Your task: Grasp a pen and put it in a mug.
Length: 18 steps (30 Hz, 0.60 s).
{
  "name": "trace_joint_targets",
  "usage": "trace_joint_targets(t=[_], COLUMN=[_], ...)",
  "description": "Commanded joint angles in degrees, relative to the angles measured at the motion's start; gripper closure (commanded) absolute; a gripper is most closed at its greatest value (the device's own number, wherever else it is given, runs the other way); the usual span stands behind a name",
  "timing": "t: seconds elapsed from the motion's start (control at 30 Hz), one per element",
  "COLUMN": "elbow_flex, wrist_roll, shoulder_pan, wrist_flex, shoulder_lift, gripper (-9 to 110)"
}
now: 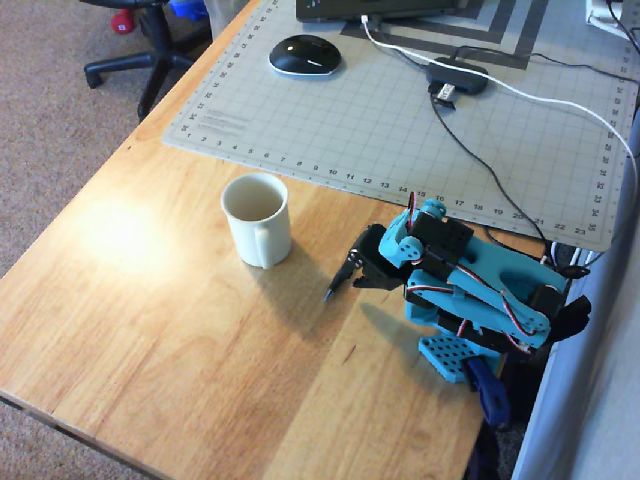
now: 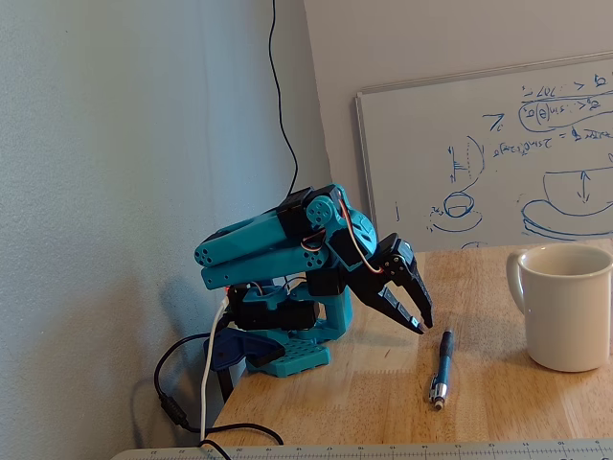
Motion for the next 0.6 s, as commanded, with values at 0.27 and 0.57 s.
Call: trace_joint_targets(t=[0.27, 0.57], elbow_flex=[-0.09, -0.62], wrist_roll=[0.00, -0.09], shoulder_pan=[-0.09, -0.09], wrist_flex=[-1.23, -1.23], shoulder_lift=[1.41, -0.97], gripper=[98, 98])
